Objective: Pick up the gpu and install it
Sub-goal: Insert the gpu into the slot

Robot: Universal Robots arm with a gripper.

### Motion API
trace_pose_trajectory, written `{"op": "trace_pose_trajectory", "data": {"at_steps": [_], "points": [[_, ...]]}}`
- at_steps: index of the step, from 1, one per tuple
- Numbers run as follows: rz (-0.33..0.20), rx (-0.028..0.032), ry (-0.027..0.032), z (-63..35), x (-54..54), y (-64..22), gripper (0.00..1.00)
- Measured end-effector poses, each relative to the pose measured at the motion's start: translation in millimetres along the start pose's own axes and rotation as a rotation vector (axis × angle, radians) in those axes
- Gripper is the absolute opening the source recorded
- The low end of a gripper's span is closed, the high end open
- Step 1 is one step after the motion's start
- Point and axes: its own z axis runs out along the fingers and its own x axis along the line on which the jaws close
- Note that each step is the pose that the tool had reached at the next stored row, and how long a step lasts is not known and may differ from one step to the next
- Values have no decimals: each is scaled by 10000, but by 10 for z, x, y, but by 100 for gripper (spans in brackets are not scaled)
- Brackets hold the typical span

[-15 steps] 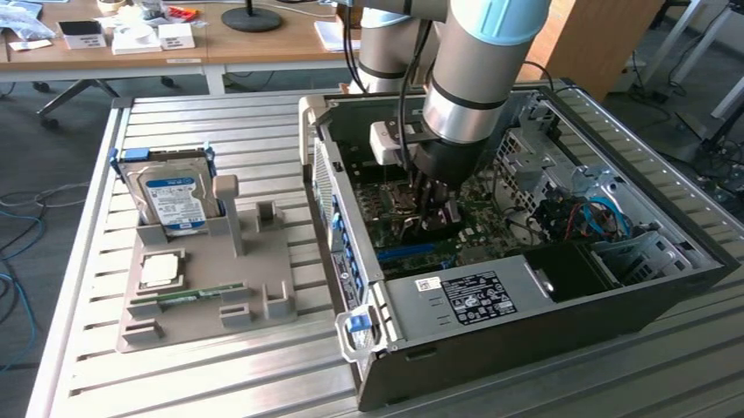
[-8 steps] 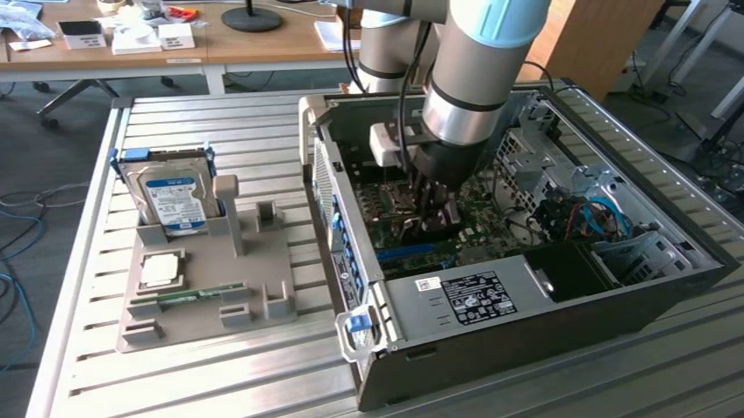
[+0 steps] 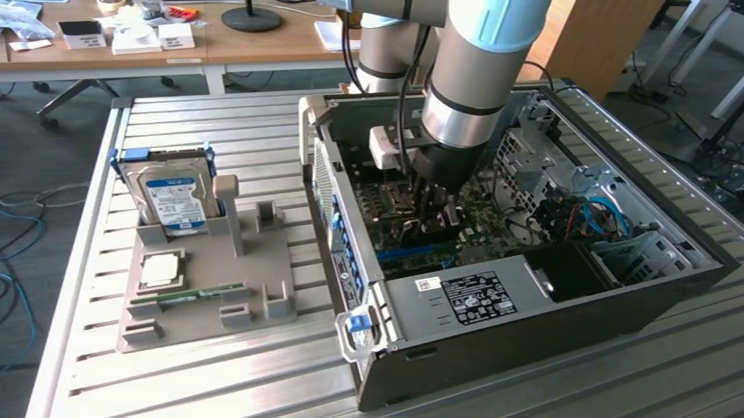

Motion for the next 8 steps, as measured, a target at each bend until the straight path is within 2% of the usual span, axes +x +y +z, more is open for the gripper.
{"op": "trace_pose_trajectory", "data": {"at_steps": [8], "points": [[0, 0, -6, 14, 1, -3, 27]]}}
